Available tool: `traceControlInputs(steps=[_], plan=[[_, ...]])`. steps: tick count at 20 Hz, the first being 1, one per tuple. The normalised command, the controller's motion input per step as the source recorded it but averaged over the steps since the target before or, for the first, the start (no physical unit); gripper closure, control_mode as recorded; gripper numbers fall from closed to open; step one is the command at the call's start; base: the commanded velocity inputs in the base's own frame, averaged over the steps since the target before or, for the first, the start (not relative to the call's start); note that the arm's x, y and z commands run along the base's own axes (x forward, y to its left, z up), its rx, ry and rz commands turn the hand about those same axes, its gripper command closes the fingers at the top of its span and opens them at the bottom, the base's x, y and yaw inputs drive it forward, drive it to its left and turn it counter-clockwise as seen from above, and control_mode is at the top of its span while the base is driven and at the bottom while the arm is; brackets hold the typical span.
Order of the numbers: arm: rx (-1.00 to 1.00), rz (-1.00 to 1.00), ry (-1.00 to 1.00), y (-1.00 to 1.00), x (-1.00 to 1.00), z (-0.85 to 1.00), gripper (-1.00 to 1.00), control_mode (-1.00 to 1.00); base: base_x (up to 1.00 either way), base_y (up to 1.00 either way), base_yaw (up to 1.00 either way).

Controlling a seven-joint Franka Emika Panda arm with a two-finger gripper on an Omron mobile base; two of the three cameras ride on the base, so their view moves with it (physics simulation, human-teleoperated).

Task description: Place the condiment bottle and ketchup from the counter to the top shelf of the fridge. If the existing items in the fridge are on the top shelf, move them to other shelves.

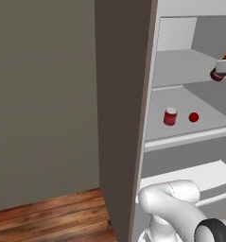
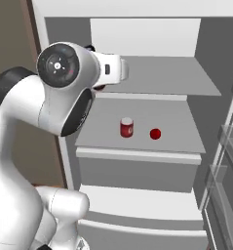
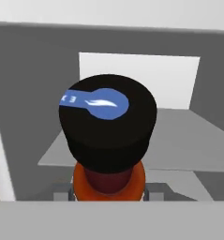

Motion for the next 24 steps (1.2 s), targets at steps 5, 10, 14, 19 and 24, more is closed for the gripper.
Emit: traceControlInputs(steps=[5, 10, 14, 19, 24], plan=[[0.0, 0.0, 0.0, 0.0, 0.98, -0.12, 1.0, -1.0, 0.0, 0.0, 0.0], [-0.01, 0.0, 0.06, 0.0, 0.92, -0.06, 1.0, -1.0, 0.0, 0.0, 0.0], [-0.03, 0.0, 0.14, 0.0, 0.95, -0.02, 1.0, -1.0, 0.0, 0.0, 0.0], [-0.02, 0.0, 0.17, 0.0, 0.84, -0.05, 1.0, -1.0, 0.0, 0.0, 0.0], [-0.01, 0.0, 0.14, -0.01, 0.48, -0.19, 1.0, -1.0, 0.0, 0.0, 0.0]])
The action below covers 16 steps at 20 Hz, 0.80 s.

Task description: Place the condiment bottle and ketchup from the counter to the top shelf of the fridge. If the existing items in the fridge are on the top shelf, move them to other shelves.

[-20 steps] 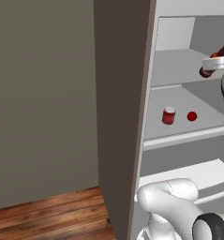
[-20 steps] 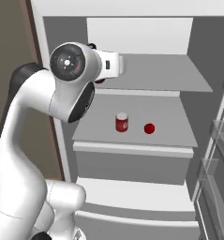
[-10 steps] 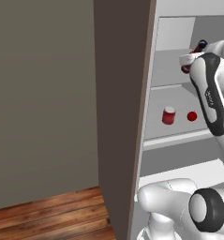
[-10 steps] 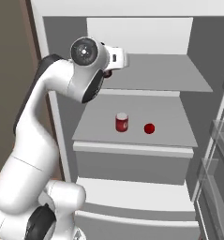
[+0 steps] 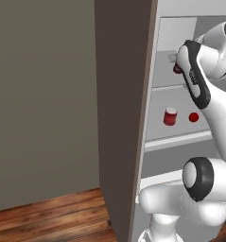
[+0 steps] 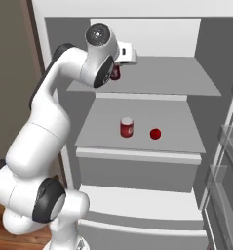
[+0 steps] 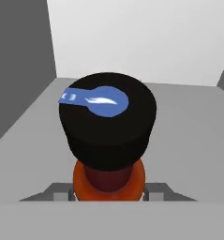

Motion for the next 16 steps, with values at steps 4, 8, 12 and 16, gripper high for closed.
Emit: traceControlInputs(steps=[4, 8, 12, 16], plan=[[0.0, 0.0, 0.06, -0.01, 0.24, -0.34, 1.0, -1.0, 0.0, 0.0, 0.0], [0.0, 0.0, 0.01, -0.04, 0.16, -0.32, 1.0, -1.0, 0.0, 0.0, 0.0], [0.0, 0.0, 0.0, 0.0, 0.16, -0.23, 1.0, -1.0, 0.0, 0.0, 0.0], [0.0, 0.0, 0.0, 0.0, 0.23, -0.13, 1.0, -1.0, 0.0, 0.0, 0.0]])
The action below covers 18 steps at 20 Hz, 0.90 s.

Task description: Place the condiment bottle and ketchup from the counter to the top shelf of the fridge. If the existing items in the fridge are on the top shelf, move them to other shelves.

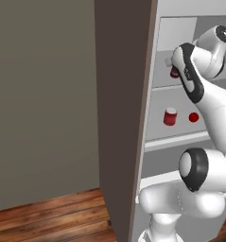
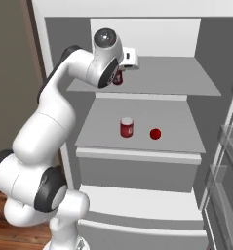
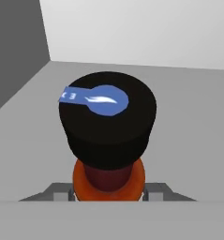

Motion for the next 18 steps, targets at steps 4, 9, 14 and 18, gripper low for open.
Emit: traceControlInputs(steps=[4, 9, 14, 18], plan=[[0.0, 0.0, 0.0, 0.0, 0.38, -0.04, 1.0, -1.0, 0.0, 0.0, 0.0], [0.0, 0.0, 0.0, 0.0, 0.34, -0.1, 1.0, -1.0, 0.0, 0.0, 0.0], [0.0, 0.0, 0.0, 0.0, 0.09, -0.37, 1.0, -1.0, 0.0, 0.0, 0.0], [0.0, 0.0, -0.01, 0.0, 0.12, -0.21, -1.0, -1.0, 0.0, 0.0, 0.0]])
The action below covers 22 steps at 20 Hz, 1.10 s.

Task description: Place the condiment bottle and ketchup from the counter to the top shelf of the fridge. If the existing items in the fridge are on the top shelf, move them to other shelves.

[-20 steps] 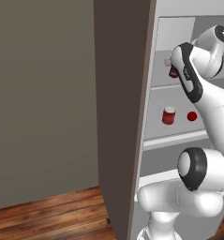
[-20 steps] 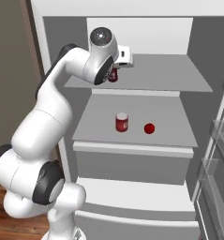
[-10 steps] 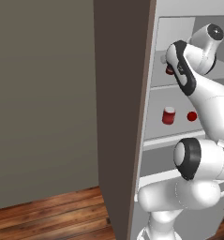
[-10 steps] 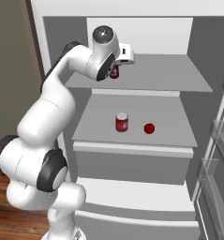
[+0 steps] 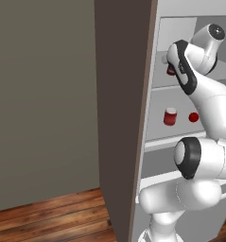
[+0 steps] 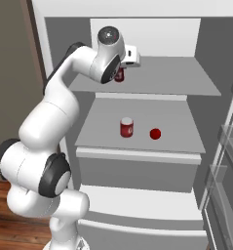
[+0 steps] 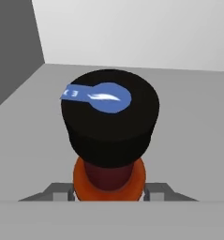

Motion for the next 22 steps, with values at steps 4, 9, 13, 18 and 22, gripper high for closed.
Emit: traceControlInputs(steps=[4, 9, 13, 18, 22], plan=[[0.0, 0.0, 0.0, 0.0, 0.18, -0.02, -1.0, -1.0, 0.0, 0.0, 0.0], [0.0, 0.0, 0.0, 0.0, 0.07, 0.0, -1.0, -1.0, 0.0, 0.0, 0.0], [0.0, 0.0, 0.0, 0.0, 0.07, 0.0, -1.0, -1.0, 0.0, 0.0, 0.0], [0.0, 0.0, 0.0, 0.0, 0.01, 0.0, -1.0, -1.0, 0.0, 0.0, 0.0], [0.0, 0.0, -0.04, 0.0, -0.3, 0.0, -1.0, -1.0, 0.0, 0.0, 0.0]])
